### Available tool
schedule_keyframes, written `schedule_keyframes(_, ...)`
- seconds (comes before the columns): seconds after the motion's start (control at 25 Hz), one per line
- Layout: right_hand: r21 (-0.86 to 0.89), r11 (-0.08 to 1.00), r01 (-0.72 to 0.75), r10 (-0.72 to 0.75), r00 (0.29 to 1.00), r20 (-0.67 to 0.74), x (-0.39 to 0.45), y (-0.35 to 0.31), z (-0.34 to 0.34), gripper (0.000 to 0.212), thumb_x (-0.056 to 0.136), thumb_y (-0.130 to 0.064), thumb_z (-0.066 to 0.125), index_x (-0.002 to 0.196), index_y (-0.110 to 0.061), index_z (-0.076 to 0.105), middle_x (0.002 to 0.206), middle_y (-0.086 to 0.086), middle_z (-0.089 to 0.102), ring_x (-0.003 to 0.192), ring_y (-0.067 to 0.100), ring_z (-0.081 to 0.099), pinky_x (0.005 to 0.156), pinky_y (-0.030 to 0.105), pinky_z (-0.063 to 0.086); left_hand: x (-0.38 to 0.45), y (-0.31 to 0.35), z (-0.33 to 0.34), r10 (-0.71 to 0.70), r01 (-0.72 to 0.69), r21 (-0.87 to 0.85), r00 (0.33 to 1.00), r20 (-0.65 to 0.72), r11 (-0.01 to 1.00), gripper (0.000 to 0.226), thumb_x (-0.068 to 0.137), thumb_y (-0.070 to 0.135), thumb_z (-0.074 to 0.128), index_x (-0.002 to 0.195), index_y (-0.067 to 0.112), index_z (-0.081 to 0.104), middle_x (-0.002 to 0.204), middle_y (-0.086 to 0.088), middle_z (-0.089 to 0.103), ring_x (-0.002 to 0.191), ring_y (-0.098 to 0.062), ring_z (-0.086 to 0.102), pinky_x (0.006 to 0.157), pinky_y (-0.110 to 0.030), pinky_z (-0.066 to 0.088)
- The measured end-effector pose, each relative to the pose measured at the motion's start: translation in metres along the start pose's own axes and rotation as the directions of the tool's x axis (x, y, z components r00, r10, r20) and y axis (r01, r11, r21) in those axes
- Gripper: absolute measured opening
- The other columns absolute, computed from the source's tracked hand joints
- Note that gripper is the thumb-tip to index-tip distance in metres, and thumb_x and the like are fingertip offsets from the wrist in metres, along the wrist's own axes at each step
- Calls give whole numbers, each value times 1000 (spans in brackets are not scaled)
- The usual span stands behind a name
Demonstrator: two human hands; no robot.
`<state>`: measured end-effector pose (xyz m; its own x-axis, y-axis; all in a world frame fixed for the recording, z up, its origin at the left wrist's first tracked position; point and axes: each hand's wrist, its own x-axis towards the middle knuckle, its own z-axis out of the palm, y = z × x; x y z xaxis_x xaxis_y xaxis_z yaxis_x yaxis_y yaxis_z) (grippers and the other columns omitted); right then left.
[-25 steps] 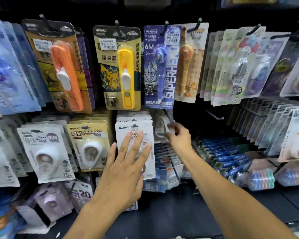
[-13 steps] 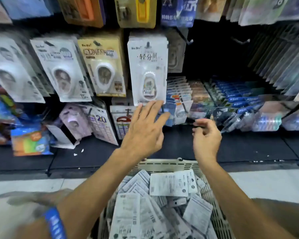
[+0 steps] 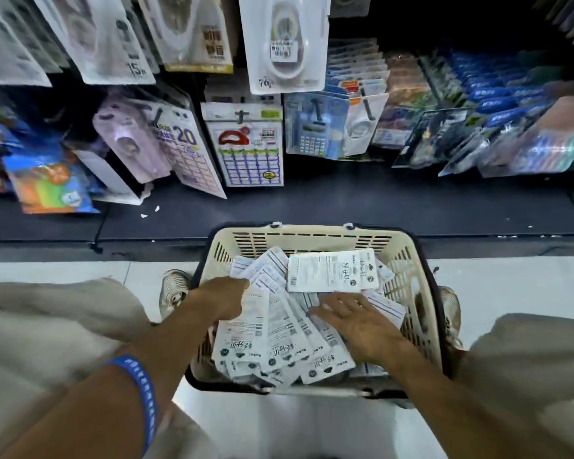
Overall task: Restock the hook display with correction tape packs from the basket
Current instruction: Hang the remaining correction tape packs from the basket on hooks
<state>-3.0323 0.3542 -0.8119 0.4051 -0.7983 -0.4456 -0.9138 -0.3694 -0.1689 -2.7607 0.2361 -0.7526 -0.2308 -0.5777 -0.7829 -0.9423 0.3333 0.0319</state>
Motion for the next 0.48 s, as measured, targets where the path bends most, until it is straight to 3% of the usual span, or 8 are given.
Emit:
schedule_keyframes(0.08,66,997,50,-49,999,-11,12,-10,1,104,87,-28,73,160,-38,-1,170,1,5,155,24,7,125,44,3,7,-6,5,-49,52,-61,998,49,997,64,97,12,43,158,23,26,158,-11,40,135,-29,48,104,-34,43)
schedule_keyframes(0.2,182,978,98,-83,993,-88,33,-50,5,115,80,-2,73,157,-44,-2,170,-1,8,154,26,14,120,50,6,15,-3,22,-41,73,-209,987,153,975,59,98,12,44,156,17,32,163,-12,31,144,-30,39,115,-35,37)
schedule_keyframes(0.24,192,976,102,-78,988,-131,38,-61,8,116,79,4,72,156,-45,1,169,-2,13,153,28,20,118,53,12,17,-3,26,-29,69,-247,986,163,967,58,99,14,44,155,15,33,162,-13,32,144,-30,39,114,-33,37)
schedule_keyframes(0.36,241,961,135,-92,979,-181,50,-69,5,96,80,-12,80,155,-38,24,159,1,39,142,26,42,112,50,40,24,-15,27,13,37,-374,991,130,927,51,100,17,50,150,19,44,156,-11,43,136,-28,49,108,-31,43)
schedule_keyframes(0.4,324,933,154,-85,973,-217,57,-68,-4,82,83,-16,79,151,-32,37,150,3,51,131,24,55,106,45,49,25,-21,25,32,19,-431,993,109,902,48,100,16,51,147,22,48,150,-9,51,126,-26,56,102,-32,49)
schedule_keyframes(0.48,554,820,142,21,961,-277,70,-71,-31,47,92,-28,72,137,-24,59,124,4,71,93,15,72,87,36,61,23,-29,20,24,12,-630,998,49,777,42,101,9,48,139,24,57,123,-5,65,92,-18,68,68,-26,58)
